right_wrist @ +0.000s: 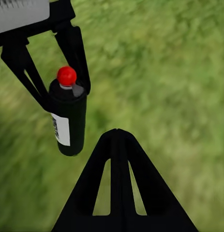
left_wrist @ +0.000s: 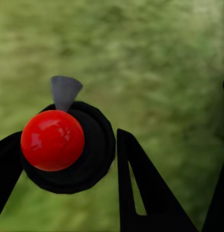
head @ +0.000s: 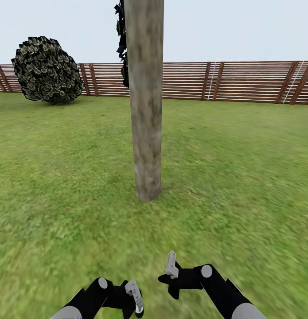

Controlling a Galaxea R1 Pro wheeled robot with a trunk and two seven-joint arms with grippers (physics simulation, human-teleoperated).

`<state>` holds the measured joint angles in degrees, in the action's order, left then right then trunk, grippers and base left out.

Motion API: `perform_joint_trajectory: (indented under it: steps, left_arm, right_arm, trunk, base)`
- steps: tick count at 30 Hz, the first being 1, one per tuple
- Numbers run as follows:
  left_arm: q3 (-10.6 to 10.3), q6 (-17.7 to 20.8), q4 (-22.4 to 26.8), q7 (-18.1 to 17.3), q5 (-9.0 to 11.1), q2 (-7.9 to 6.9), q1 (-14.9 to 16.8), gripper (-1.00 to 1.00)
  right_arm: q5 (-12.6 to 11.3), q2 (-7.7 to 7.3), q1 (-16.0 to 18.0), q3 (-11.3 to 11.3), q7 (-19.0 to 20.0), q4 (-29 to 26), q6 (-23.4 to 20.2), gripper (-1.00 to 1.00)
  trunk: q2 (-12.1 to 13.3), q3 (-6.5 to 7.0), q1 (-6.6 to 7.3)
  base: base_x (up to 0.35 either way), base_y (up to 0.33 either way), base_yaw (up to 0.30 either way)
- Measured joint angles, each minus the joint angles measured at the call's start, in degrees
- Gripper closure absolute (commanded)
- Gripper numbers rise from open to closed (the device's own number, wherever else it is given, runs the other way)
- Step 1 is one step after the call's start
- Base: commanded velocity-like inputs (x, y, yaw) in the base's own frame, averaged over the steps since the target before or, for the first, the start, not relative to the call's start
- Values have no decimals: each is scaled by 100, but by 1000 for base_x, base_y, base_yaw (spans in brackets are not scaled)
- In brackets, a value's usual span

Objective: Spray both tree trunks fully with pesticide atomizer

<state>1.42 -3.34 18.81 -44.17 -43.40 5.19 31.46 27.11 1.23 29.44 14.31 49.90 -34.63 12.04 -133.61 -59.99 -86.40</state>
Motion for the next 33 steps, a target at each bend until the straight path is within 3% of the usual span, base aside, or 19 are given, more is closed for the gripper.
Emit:
perform_joint_trajectory:
  steps: [17,22,26,28,31,33]
  left_arm:
    - [14,-7,198,49,7,355,61,100]
    - [21,-24,201,613,10,358,49,100]
    - [-68,-40,193,760,11,352,23,100]
    - [-313,-72,191,740,26,355,2,100]
    - [-341,-85,186,599,28,358,1,100]
    - [-352,-89,187,314,19,357,0,100]
  right_arm:
    - [-3,0,0,10,11,0,0,100]
    - [-3,2,0,15,41,0,0,100]
    - [-4,5,0,18,83,0,0,100]
    - [-3,8,0,18,90,0,0,100]
    - [-3,9,0,17,90,0,0,100]
    - [-4,26,0,18,90,0,0,100]
  trunk:
    - [0,0,0]
    - [0,0,0]
    - [0,0,0]
    - [0,0,0]
    - [0,0,0]
    - [0,0,0]
  base:
    - [0,0,0]
    - [0,0,0]
    - [0,0,0]
    - [0,0,0]
    - [0,0,0]
    - [0,0,0]
